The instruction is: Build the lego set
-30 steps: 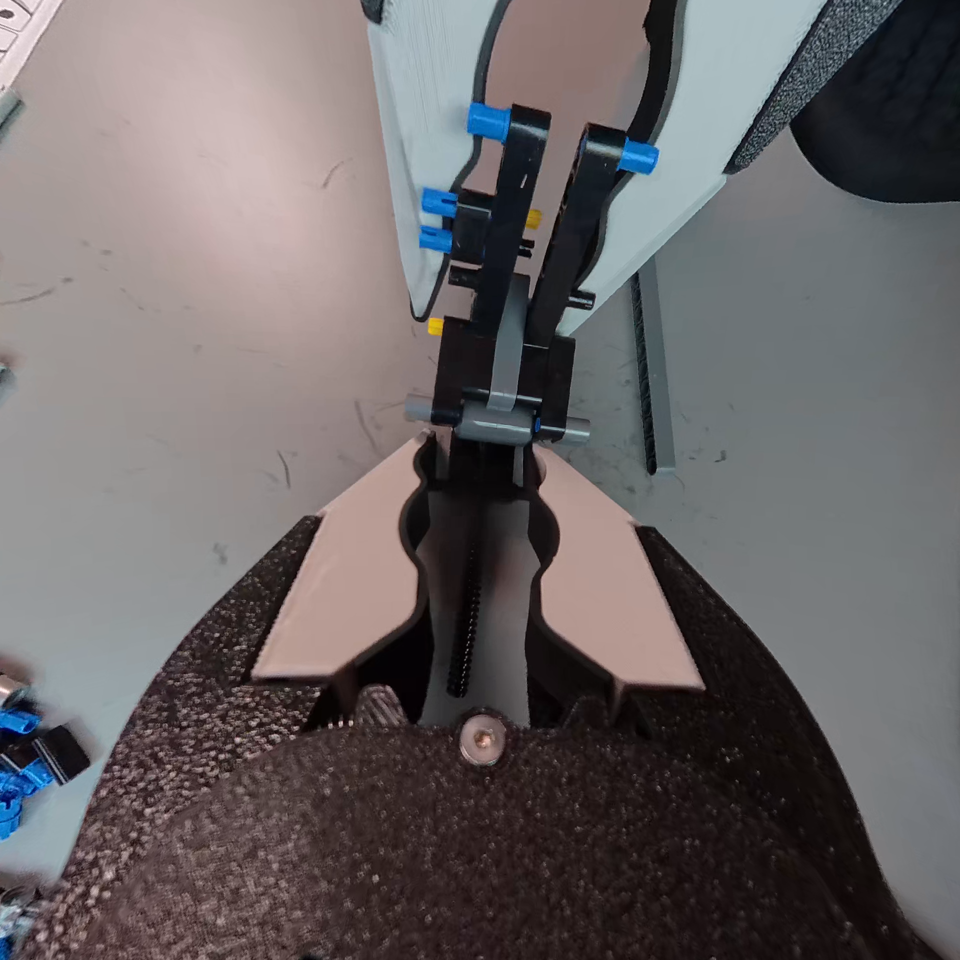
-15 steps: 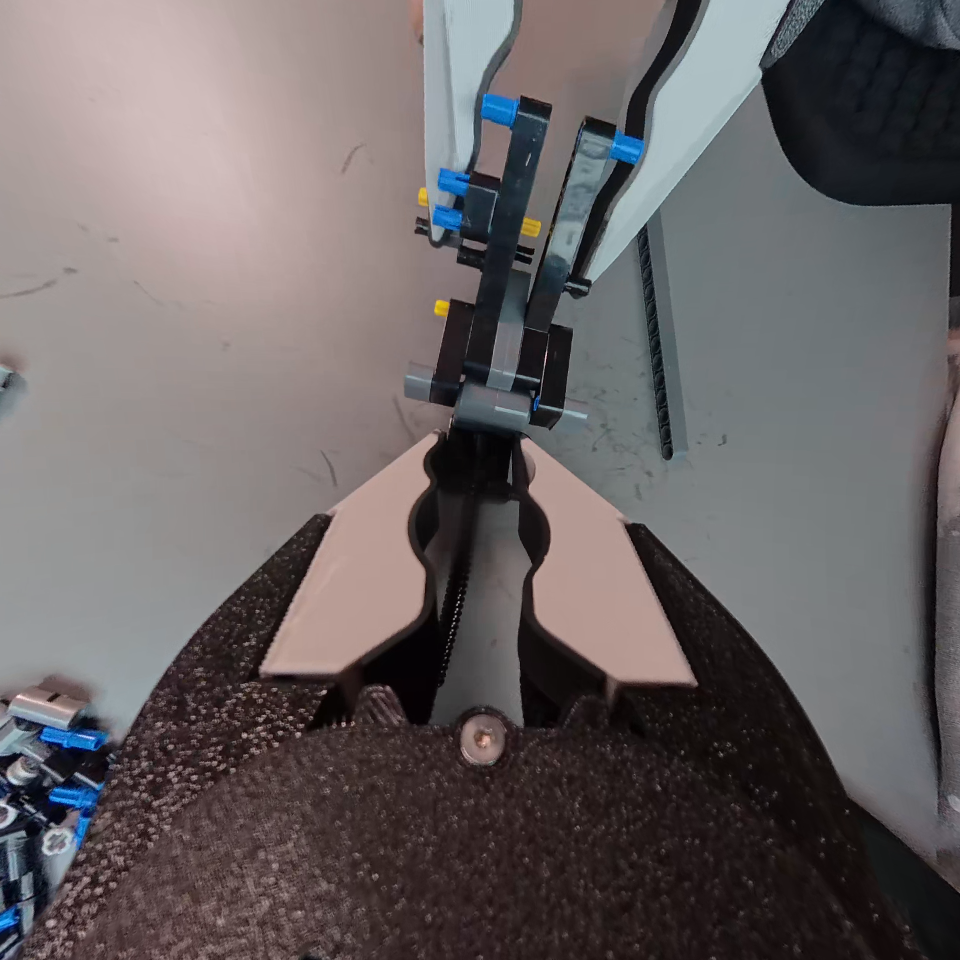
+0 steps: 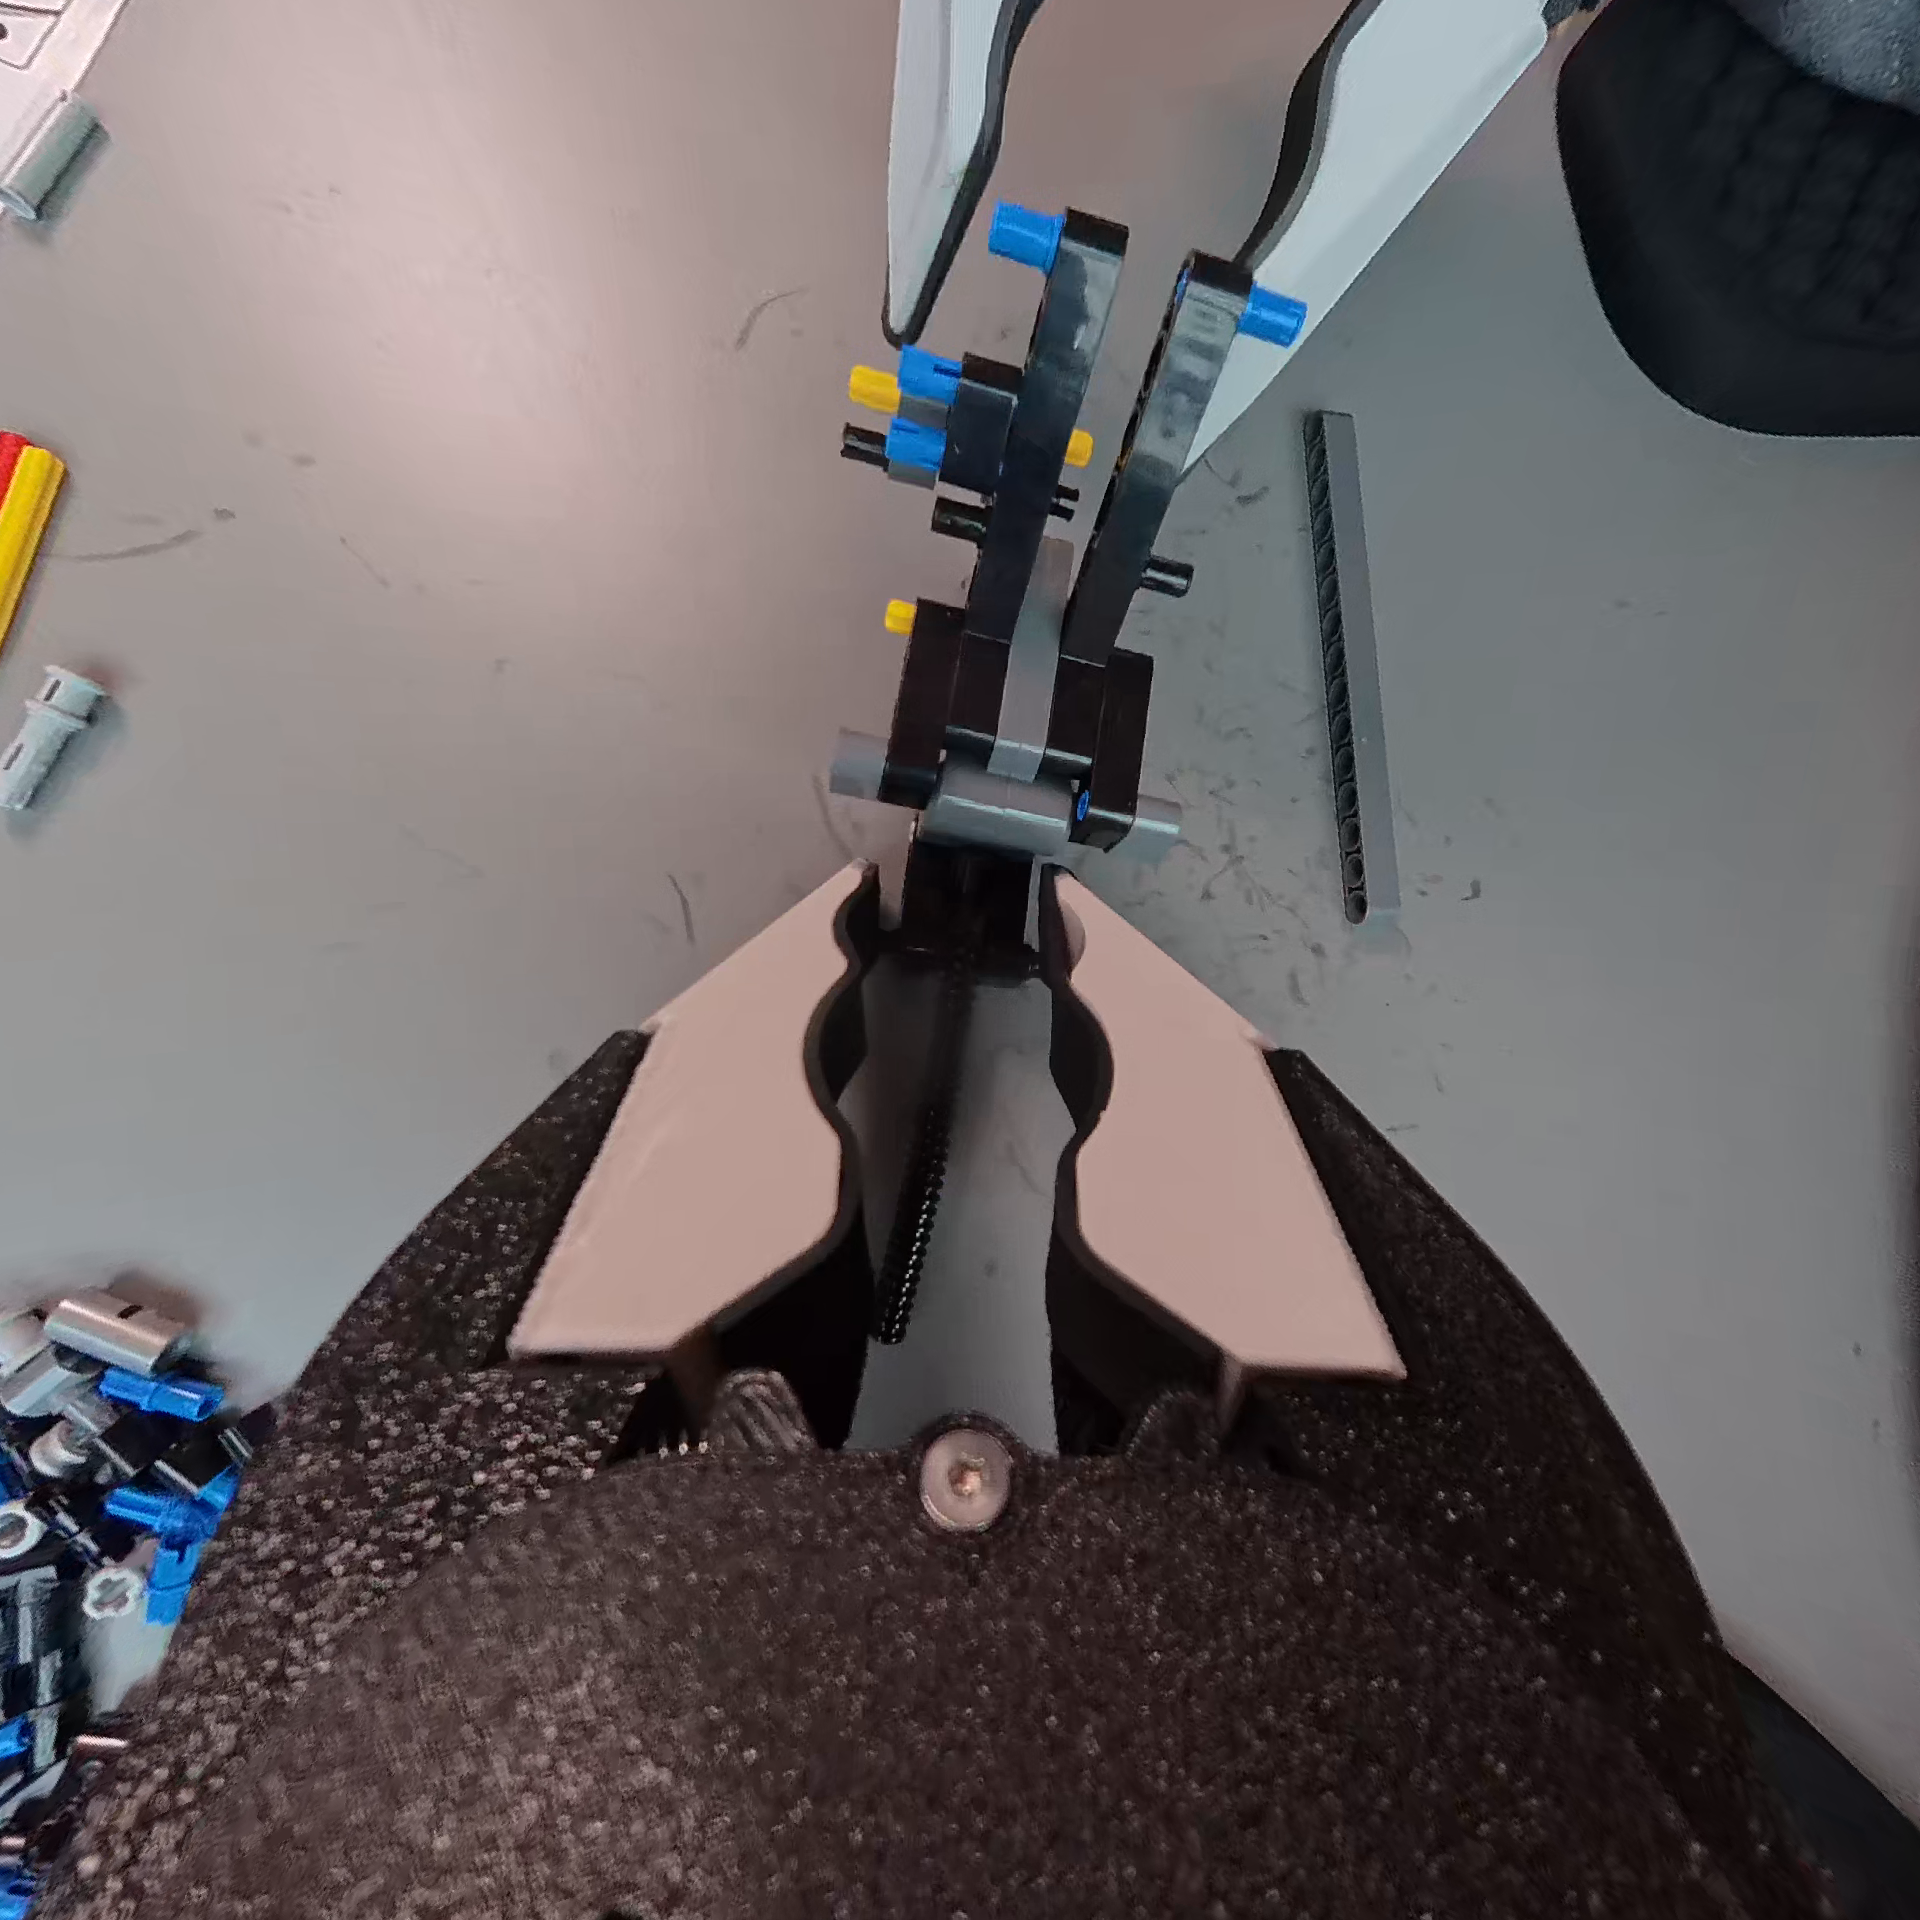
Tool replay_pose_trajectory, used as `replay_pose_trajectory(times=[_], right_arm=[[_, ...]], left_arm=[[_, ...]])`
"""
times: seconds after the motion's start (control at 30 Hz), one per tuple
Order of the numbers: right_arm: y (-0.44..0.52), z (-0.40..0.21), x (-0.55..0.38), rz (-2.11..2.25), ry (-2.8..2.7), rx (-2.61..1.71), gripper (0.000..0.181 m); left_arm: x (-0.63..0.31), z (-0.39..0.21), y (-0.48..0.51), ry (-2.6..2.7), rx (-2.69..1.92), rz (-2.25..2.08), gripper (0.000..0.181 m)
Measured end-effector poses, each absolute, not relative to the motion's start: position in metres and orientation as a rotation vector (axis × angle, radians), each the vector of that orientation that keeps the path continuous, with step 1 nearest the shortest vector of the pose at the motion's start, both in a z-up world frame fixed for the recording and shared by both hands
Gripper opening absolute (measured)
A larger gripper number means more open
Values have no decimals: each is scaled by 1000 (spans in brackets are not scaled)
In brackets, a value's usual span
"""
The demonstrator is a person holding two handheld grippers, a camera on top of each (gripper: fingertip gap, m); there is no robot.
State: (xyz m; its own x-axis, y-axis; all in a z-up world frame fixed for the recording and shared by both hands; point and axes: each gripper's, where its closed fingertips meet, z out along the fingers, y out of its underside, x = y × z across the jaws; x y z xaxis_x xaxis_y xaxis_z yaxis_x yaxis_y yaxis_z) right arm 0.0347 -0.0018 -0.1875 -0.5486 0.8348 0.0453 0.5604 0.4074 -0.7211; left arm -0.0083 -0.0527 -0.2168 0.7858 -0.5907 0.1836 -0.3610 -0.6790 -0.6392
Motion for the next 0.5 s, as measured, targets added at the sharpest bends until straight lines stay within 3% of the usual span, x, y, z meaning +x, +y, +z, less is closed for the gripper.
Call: replay_pose_trajectory(times=[0.5], right_arm=[[-10,-196,23,1038,-2223,-1162,55]], left_arm=[[-7,-211,-64,683,-2289,-498,49]])
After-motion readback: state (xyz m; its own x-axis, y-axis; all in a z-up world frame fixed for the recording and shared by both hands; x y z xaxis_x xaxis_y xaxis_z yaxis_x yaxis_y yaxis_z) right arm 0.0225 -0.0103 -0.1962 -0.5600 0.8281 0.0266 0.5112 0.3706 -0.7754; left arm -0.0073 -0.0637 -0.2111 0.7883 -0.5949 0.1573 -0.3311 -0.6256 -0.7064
